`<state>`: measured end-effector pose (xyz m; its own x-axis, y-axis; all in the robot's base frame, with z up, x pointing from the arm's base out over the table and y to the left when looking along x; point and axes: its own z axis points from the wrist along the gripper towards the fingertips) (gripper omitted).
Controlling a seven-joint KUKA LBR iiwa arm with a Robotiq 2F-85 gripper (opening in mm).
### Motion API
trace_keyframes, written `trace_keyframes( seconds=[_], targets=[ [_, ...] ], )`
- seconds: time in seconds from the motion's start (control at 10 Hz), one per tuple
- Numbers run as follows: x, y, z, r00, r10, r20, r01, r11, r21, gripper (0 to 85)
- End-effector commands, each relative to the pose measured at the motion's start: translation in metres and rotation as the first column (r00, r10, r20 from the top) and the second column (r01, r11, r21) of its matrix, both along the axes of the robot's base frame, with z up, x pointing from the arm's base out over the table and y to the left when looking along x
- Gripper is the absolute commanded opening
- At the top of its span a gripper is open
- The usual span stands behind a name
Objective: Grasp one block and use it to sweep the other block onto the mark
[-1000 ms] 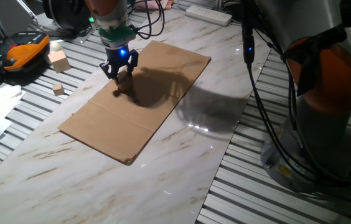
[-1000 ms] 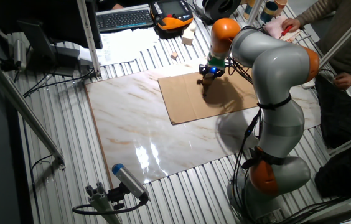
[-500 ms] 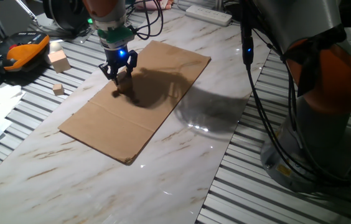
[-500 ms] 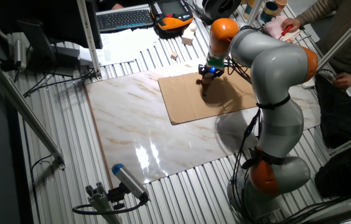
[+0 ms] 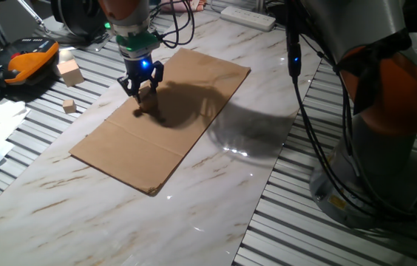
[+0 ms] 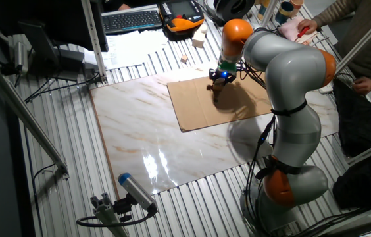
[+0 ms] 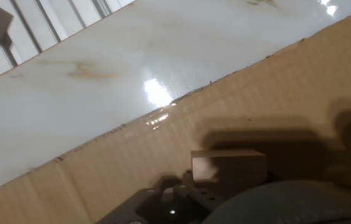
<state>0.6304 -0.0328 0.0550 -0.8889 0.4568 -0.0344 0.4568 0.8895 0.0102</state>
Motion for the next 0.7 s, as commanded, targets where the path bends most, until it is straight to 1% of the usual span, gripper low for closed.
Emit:
trace_keyframes(
  seconds=[0.0,0.1,0.4,0.6],
  targets=[
    [-0.0009,0.001,0.000,1.000,0.000,-0.003,0.000,1.000,0.001,0.0],
    [-0.0026,0.002,0.001,1.000,-0.003,-0.004,0.003,1.000,0.004,0.0],
    [-0.0115,0.010,0.003,1.000,-0.008,-0.016,0.008,1.000,0.010,0.0],
    [-0.0199,0.018,0.002,1.000,-0.014,-0.017,0.014,1.000,-0.005,0.0]
  ],
)
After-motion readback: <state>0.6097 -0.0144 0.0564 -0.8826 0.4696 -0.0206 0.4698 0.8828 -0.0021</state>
